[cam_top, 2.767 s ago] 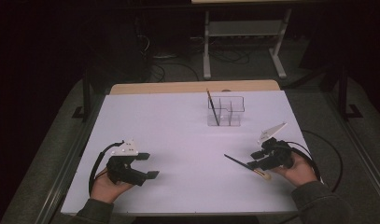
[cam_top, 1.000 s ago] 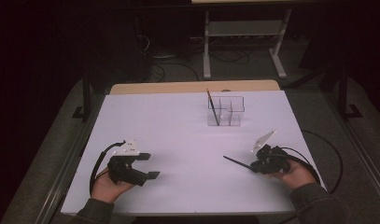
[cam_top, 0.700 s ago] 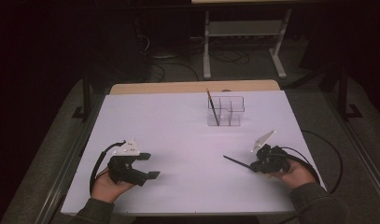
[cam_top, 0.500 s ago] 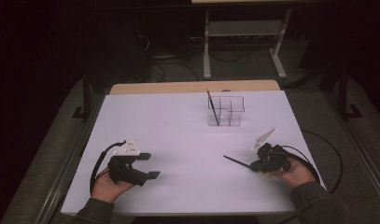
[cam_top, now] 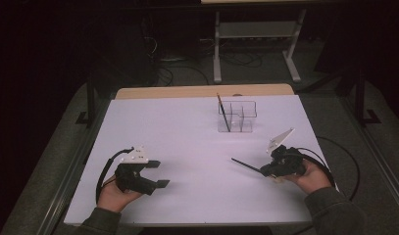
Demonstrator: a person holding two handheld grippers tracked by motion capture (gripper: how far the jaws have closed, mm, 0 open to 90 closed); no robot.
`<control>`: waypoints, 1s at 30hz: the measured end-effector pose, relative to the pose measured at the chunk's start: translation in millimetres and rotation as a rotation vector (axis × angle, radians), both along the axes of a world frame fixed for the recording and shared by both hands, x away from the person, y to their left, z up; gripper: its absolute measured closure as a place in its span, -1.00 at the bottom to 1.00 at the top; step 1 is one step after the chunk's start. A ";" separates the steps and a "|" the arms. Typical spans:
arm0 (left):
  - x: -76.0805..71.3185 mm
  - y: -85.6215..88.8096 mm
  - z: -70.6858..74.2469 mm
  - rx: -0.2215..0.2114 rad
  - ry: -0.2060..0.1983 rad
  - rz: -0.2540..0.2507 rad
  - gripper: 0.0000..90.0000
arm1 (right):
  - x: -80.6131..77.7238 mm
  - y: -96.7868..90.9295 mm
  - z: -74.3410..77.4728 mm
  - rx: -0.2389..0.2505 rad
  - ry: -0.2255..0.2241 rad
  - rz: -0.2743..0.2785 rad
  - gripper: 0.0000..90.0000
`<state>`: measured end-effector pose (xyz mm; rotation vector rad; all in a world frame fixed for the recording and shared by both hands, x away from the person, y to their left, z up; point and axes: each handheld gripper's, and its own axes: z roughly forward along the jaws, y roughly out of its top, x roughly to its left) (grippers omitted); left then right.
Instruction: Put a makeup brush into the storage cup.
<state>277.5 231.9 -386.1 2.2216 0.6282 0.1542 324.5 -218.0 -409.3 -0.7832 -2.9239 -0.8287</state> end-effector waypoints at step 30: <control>2.9 -31.6 29.3 0.003 -0.018 -0.123 -0.31 | 3.5 54.8 42.5 0.035 -0.046 0.202 0.84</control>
